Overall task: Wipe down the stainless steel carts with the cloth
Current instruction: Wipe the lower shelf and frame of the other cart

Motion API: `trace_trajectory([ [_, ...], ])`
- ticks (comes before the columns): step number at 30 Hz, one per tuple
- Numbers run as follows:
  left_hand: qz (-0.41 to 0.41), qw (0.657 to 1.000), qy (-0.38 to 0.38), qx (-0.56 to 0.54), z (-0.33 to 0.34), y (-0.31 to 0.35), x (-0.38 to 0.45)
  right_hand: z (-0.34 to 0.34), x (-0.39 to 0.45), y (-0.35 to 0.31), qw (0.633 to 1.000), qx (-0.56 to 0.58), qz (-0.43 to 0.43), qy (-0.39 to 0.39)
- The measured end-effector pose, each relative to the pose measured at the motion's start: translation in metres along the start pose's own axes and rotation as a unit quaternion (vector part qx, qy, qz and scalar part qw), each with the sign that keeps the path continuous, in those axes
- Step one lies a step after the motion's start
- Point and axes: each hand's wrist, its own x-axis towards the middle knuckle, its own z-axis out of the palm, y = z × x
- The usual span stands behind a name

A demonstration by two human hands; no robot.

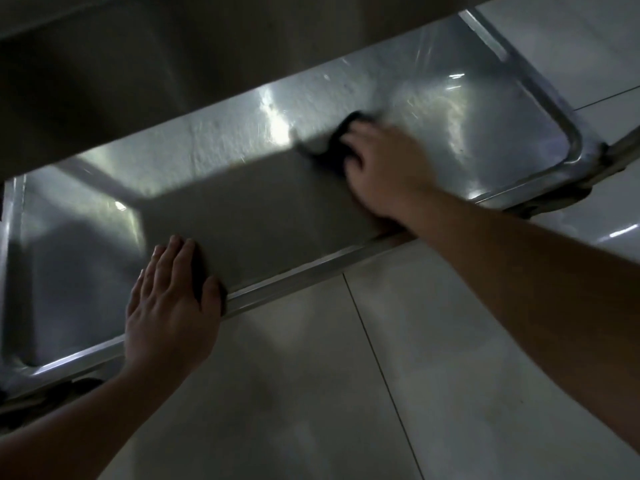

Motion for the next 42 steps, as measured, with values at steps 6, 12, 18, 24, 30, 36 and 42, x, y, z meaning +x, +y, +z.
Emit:
trace_trajectory([
  [6,-0.002,1.000,-0.003,0.001,-0.002,0.001,0.000,0.001,0.004,0.017,0.991,0.006,-0.131,-0.023],
  [12,-0.011,1.000,-0.006,0.002,-0.003,0.002,0.001,-0.034,0.055,0.137,0.968,0.002,0.238,0.078],
  [18,-0.019,1.000,-0.019,-0.004,-0.007,0.007,0.001,-0.008,0.084,0.033,0.962,0.036,0.267,0.048],
  [24,-0.025,0.999,-0.028,-0.005,-0.006,0.009,0.000,0.049,0.045,-0.146,0.994,0.045,-0.090,-0.041],
  [30,-0.027,0.999,-0.035,-0.020,-0.007,0.008,0.000,0.056,0.037,-0.145,0.986,0.052,-0.152,-0.055],
  [36,0.013,0.993,-0.088,-0.084,-0.029,-0.023,0.012,0.027,0.057,-0.051,0.993,-0.015,0.110,0.047],
  [42,-0.119,0.990,-0.063,-0.037,-0.037,-0.102,-0.008,0.035,0.062,-0.078,0.981,-0.009,0.191,0.032],
])
